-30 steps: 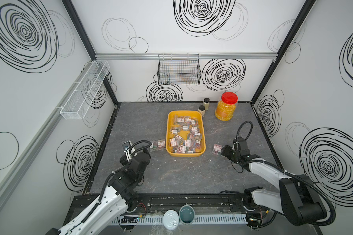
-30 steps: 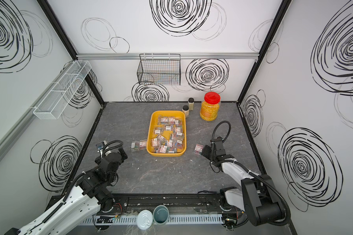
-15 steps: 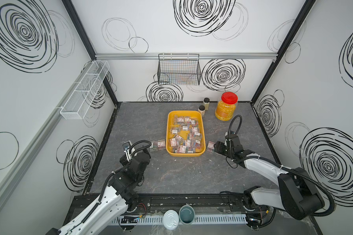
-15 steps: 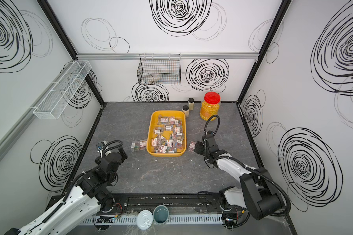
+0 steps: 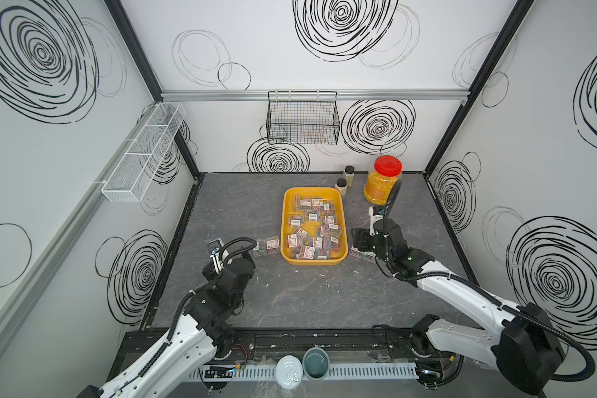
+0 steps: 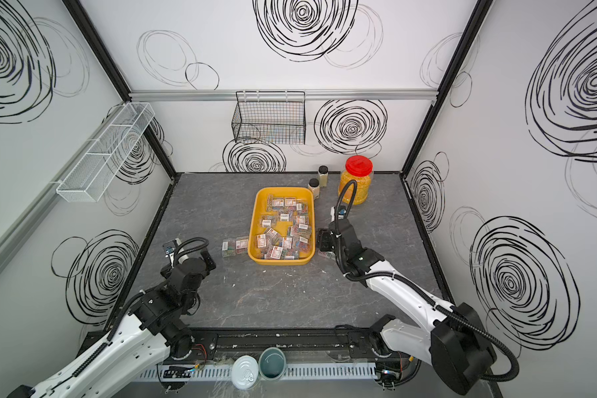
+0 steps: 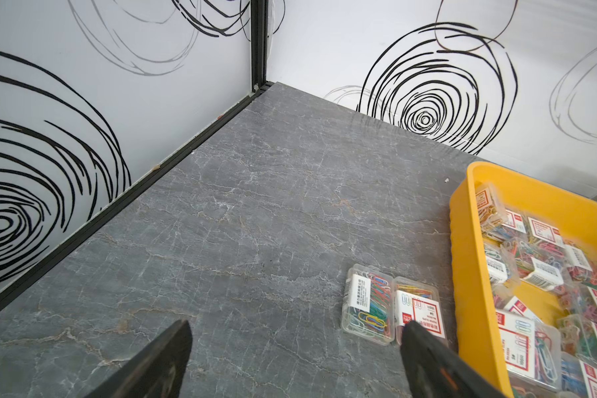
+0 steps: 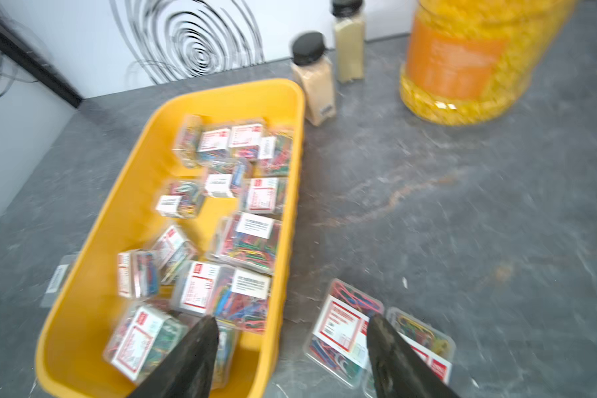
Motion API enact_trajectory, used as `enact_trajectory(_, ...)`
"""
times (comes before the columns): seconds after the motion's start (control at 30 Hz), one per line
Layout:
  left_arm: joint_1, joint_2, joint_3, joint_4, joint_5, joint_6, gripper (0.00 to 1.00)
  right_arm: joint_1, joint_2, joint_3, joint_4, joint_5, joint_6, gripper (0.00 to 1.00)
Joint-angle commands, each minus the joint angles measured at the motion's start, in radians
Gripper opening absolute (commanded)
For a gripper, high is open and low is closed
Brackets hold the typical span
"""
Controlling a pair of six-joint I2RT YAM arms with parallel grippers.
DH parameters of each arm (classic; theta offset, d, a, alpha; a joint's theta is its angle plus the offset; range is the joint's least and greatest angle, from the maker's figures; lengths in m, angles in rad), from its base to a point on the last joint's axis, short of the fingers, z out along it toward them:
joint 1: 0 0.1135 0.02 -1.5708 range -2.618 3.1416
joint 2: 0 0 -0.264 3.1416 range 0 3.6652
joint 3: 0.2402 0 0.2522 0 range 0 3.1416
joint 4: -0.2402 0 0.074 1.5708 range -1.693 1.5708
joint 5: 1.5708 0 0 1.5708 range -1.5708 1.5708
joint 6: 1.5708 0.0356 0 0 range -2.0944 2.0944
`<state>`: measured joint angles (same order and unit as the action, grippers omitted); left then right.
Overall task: Take the paper clips out of the storage box
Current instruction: Move the boxed paper clips to the center of the board, then pick up the boxed paper clips from the storage box.
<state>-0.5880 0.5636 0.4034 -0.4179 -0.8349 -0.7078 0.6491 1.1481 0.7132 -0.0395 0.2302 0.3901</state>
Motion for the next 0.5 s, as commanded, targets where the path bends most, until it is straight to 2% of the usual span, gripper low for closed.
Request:
enact_trajectory(0.0,0.002,0.004,-0.003,0.007,-0.026,-0.015,0.98,0.065,0.089,0.088,-0.035,0.047,-0.135,0.68)
enact_trajectory(0.1,0.003,0.004,-0.003,0.006,-0.027,-0.016,0.98,0.091,0.223,0.2,-0.097,-0.003,-0.193,0.61)
enact_trajectory(0.23,0.004,0.003,-0.002,0.0,-0.033,-0.022,0.99,0.081,0.367,0.328,-0.189,-0.033,-0.212,0.58)
enact_trajectory(0.33,0.004,0.003,-0.003,0.002,-0.033,-0.022,1.0,0.066,0.425,0.376,-0.214,-0.064,-0.221,0.58)
enact_trajectory(0.47,0.004,0.005,-0.002,0.003,-0.035,-0.023,1.0,0.018,0.454,0.384,-0.208,-0.159,-0.227,0.63)
